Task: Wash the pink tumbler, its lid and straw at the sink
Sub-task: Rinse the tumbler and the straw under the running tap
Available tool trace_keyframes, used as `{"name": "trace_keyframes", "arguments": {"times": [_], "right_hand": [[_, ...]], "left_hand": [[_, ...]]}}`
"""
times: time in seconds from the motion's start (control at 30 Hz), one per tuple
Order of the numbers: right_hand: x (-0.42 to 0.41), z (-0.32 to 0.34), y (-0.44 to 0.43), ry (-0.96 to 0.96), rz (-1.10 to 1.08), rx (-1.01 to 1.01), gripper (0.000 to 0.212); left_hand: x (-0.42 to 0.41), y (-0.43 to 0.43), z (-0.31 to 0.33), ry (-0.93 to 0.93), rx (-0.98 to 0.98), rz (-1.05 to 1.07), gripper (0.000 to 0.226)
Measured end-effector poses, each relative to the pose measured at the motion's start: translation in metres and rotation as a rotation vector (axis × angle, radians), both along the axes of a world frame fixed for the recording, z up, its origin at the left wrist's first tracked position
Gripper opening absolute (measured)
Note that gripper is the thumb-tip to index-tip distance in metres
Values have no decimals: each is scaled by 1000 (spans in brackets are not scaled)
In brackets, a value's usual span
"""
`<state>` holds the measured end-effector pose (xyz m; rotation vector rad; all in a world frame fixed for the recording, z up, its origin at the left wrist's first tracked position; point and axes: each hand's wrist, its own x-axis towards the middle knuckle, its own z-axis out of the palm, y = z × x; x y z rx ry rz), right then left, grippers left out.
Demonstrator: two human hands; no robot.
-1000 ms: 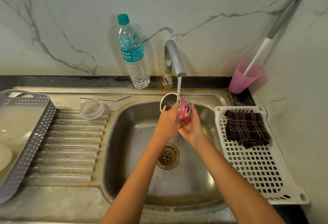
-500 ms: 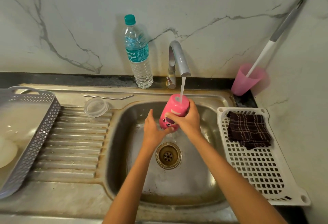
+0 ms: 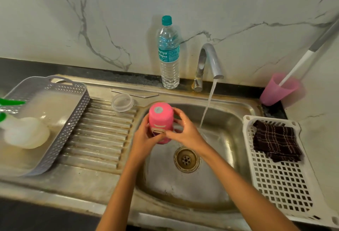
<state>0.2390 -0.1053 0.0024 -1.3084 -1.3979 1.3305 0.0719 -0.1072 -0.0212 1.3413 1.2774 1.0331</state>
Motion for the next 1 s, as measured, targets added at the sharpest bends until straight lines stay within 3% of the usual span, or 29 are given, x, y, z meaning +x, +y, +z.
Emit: {"name": "trace_keyframes", "arguments": {"times": [0.23, 0.37, 0.47, 0.6, 0.8, 0.9, 1.0], "right_hand": [[-80, 4, 24, -54, 253, 51, 85], [-119, -1, 35, -93, 300, 74, 81], [-136, -6, 40, -93, 327, 72, 79], [-143, -12, 44, -113, 355, 99, 74], [-148, -19, 52, -165, 397, 137, 76], [-144, -17, 65, -260, 381, 157, 67], [-140, -20, 87, -512, 281, 321, 61]], "left_hand": [[-82, -8, 15, -123, -10, 148, 89], [-113, -8, 14, -142, 16, 170, 83], [-131, -7, 7, -115, 18, 183, 91], [-141, -6, 1, -95, 1, 179, 99], [-148, -6, -10, -123, 6, 188, 94], [-147, -7, -12, -134, 18, 226, 96], [-147, -10, -15, -120, 22, 268, 105]]}}
